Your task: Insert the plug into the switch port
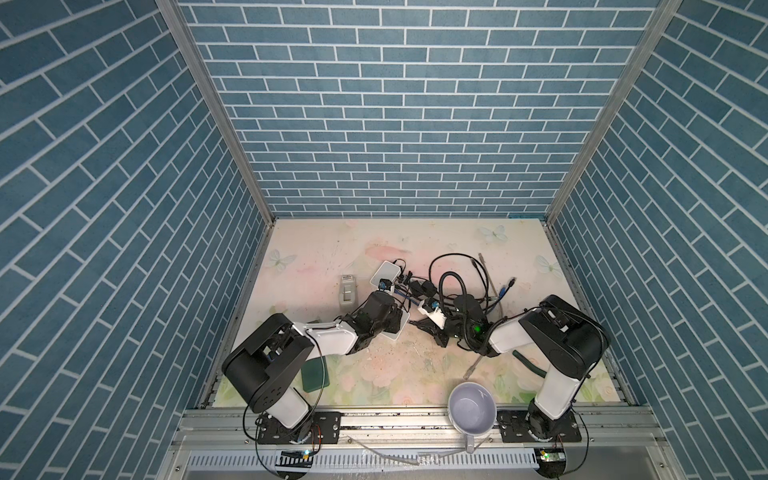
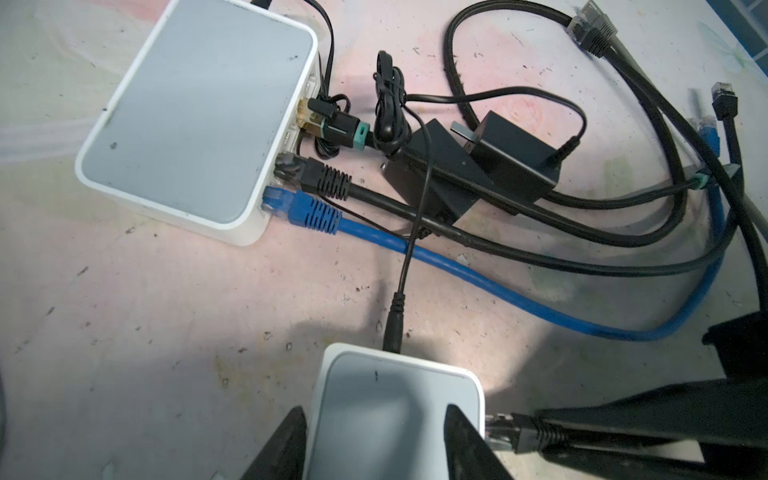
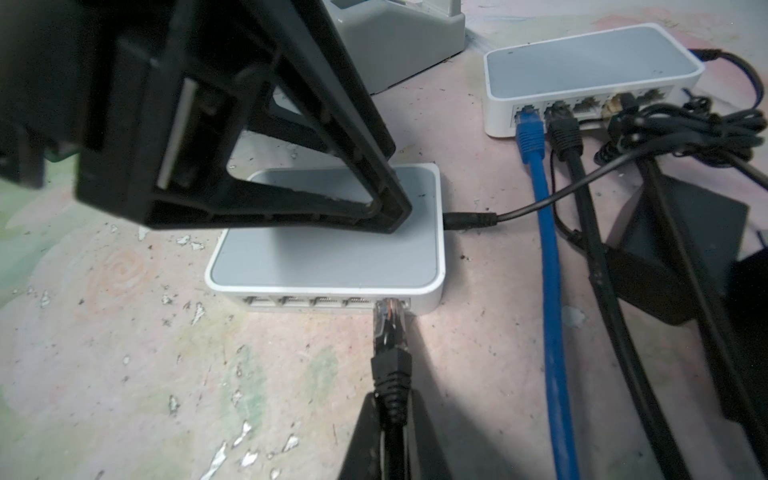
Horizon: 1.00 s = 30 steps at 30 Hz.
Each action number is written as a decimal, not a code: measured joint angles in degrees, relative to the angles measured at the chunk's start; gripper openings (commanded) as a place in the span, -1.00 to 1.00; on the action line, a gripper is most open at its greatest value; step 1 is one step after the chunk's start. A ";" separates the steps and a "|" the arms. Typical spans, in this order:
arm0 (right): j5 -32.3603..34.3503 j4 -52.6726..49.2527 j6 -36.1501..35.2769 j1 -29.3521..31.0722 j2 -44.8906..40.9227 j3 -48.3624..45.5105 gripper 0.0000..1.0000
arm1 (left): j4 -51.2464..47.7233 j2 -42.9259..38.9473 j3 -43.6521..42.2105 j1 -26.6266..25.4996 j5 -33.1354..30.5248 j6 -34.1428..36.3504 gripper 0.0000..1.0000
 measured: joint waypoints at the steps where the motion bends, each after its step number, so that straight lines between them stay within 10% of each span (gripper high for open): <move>1: 0.13 0.70 0.09 0.00 0.15 -0.33 -1.00 | -0.02 0.22 0.22 0.04 0.13 0.04 0.05; 30: 3.80 12.46 6.49 -0.13 2.84 -3.67 -1.00 | -3.89 3.69 5.42 0.90 0.42 -4.28 -0.15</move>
